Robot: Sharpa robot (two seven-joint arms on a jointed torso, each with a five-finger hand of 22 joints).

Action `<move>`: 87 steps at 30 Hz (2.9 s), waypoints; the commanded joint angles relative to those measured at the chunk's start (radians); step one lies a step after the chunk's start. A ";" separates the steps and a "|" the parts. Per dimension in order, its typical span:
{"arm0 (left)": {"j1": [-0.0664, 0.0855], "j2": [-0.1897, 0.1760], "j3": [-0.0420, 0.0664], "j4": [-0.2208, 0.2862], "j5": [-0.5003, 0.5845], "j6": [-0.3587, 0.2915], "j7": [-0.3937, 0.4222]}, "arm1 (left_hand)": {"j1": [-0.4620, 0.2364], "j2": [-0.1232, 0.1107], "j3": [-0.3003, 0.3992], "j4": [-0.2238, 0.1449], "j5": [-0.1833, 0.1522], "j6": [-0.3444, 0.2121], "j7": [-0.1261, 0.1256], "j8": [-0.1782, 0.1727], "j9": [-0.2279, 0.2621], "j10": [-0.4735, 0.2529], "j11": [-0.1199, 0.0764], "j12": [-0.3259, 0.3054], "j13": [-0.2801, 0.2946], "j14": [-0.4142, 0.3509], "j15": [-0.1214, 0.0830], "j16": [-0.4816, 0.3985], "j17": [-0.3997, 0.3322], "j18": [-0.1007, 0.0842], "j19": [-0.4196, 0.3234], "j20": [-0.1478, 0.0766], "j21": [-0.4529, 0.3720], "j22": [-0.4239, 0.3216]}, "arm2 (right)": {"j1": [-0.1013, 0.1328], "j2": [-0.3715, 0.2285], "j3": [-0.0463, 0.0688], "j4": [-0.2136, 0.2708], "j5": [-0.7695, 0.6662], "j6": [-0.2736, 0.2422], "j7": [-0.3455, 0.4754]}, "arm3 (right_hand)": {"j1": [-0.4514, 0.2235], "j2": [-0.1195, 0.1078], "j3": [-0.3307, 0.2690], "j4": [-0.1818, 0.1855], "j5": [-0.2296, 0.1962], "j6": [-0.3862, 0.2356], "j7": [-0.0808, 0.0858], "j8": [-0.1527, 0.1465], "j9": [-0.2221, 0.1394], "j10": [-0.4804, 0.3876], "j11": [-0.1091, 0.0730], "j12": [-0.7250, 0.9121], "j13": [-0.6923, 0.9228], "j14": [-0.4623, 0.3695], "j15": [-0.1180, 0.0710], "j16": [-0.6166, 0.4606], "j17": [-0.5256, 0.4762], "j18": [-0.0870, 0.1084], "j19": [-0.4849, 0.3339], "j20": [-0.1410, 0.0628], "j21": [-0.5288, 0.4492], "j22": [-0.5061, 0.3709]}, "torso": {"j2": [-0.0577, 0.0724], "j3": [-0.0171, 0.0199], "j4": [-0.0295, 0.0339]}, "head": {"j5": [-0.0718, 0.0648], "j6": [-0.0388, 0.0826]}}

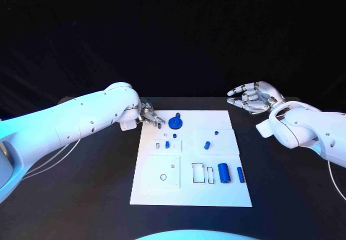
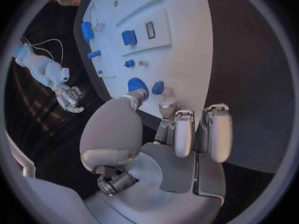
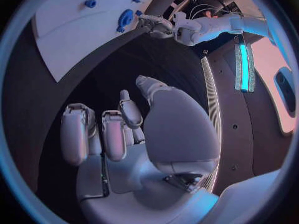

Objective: Assemble the parts on the task board

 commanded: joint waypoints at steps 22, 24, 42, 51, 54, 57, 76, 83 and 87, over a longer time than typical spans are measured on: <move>0.000 0.005 -0.001 0.002 0.007 0.016 0.020 | 0.123 0.046 0.033 -0.010 -0.001 0.024 -0.015 0.014 0.002 0.011 -0.015 0.012 0.002 0.104 -0.009 0.006 0.263 0.002 0.008 0.001 -0.006 0.093 | 0.000 0.002 0.000 0.001 -0.007 0.006 0.010 | -0.001 0.000 -0.002 0.000 -0.005 -0.006 0.002 -0.005 -0.001 -0.007 -0.001 -0.005 -0.001 0.070 0.008 -0.002 0.132 0.011 0.040 0.005 -0.006 0.081 | 0.000 0.0003 -0.0001 | -0.001 -0.003; 0.000 0.005 -0.001 0.002 0.007 0.014 0.020 | 0.130 0.050 0.037 -0.010 -0.001 0.024 -0.016 0.015 0.002 0.012 -0.016 0.013 0.003 0.104 -0.010 0.006 0.263 0.002 0.008 0.001 -0.006 0.093 | 0.000 0.002 0.000 0.001 -0.007 0.006 0.010 | -0.001 0.000 -0.002 0.000 -0.005 -0.006 0.002 -0.005 -0.001 -0.007 -0.001 -0.005 -0.001 0.070 0.008 -0.002 0.132 0.011 0.040 0.005 -0.006 0.081 | 0.000 0.0002 0.0003 | -0.001 -0.003; 0.000 0.006 -0.002 0.002 0.022 0.028 0.027 | 0.238 0.058 0.220 -0.076 0.003 0.006 -0.018 0.035 0.013 0.014 -0.021 0.008 -0.006 0.104 -0.015 0.006 0.263 0.002 0.008 -0.004 -0.007 0.095 | 0.000 0.001 0.000 0.005 -0.007 -0.001 0.014 | 0.001 0.002 -0.002 0.000 0.000 -0.005 0.001 -0.005 -0.001 -0.001 -0.001 0.000 0.005 0.070 0.007 -0.003 0.132 0.011 0.041 0.005 -0.004 0.083 | 0.000 0.0003 0.0014 | 0.001 -0.006; 0.000 -0.014 -0.003 0.019 0.032 -0.018 0.028 | 0.173 0.006 0.476 -0.193 0.021 0.009 -0.015 0.078 0.041 0.042 -0.020 0.022 0.011 0.103 -0.014 0.005 0.261 0.001 0.011 -0.001 -0.005 0.100 | 0.000 -0.002 0.000 0.006 -0.007 -0.002 0.015 | 0.004 0.004 0.002 -0.001 0.034 -0.004 0.002 -0.005 -0.001 0.001 -0.001 -0.002 0.005 0.070 0.007 -0.004 0.130 0.011 0.041 0.005 -0.006 0.082 | -0.001 0.0006 0.0009 | 0.005 -0.003; 0.000 -0.028 -0.003 0.038 0.055 -0.036 0.027 | 0.143 -0.006 0.515 -0.220 0.052 0.019 -0.018 0.089 0.046 0.058 -0.023 0.035 0.029 0.101 -0.017 0.002 0.255 0.000 0.015 -0.003 -0.002 0.107 | 0.000 -0.004 0.000 0.007 -0.008 -0.002 0.015 | 0.004 0.004 0.002 -0.001 0.034 -0.004 0.002 -0.005 -0.001 0.001 -0.001 -0.002 0.005 0.070 0.007 -0.004 0.130 0.011 0.041 0.005 -0.006 0.082 | -0.002 0.0009 0.0020 | 0.007 -0.003; 0.001 -0.048 -0.003 0.067 0.082 -0.051 0.026 | 0.122 -0.009 0.534 -0.234 0.070 0.024 -0.020 0.094 0.048 0.066 -0.025 0.040 0.035 0.101 -0.019 0.001 0.255 -0.001 0.016 -0.005 -0.001 0.108 | 0.000 -0.005 0.000 0.008 -0.008 -0.003 0.014 | 0.004 0.004 0.001 -0.001 0.036 -0.004 0.002 -0.005 -0.001 0.001 -0.001 -0.003 0.004 0.070 0.007 -0.004 0.130 0.011 0.040 0.005 -0.007 0.081 | -0.002 0.0007 0.0019 | 0.010 -0.003; -0.010 -0.219 -0.005 0.357 0.079 -0.164 0.020 | 0.075 -0.023 0.561 -0.275 0.137 0.046 -0.030 0.106 0.052 0.103 -0.035 0.070 0.079 0.102 -0.027 0.002 0.257 -0.004 0.025 -0.012 0.005 0.123 | -0.001 -0.014 0.000 0.010 -0.010 -0.002 0.013 | 0.003 0.003 0.001 -0.001 0.037 -0.004 0.002 -0.006 -0.002 0.000 -0.001 -0.004 0.004 0.070 0.007 -0.004 0.130 0.011 0.041 0.004 -0.006 0.083 | -0.002 -0.0008 0.0033 | 0.018 -0.006; -0.024 -0.245 -0.008 0.410 0.021 -0.196 0.010 | 0.071 -0.025 0.562 -0.277 0.143 0.049 -0.031 0.107 0.052 0.109 -0.036 0.075 0.087 0.102 -0.028 0.002 0.256 -0.004 0.026 -0.013 0.006 0.125 | -0.001 -0.013 0.000 0.009 -0.010 -0.001 0.013 | 0.003 0.003 0.001 -0.001 0.037 -0.004 0.002 -0.006 -0.002 0.000 -0.001 -0.004 0.004 0.070 0.007 -0.004 0.130 0.011 0.041 0.004 -0.006 0.083 | -0.001 -0.0007 0.0013 | 0.024 -0.007; -0.036 -0.253 -0.010 0.429 -0.005 -0.206 0.008 | 0.070 -0.025 0.563 -0.278 0.144 0.050 -0.032 0.107 0.052 0.111 -0.036 0.076 0.089 0.101 -0.028 0.002 0.255 -0.005 0.027 -0.013 0.007 0.126 | -0.002 -0.014 0.000 0.008 -0.010 0.000 0.014 | 0.003 0.003 0.001 -0.001 0.037 -0.004 0.002 -0.006 -0.002 0.000 -0.001 -0.004 0.004 0.070 0.007 -0.004 0.130 0.011 0.041 0.004 -0.006 0.083 | -0.002 -0.0008 0.0020 | 0.025 -0.008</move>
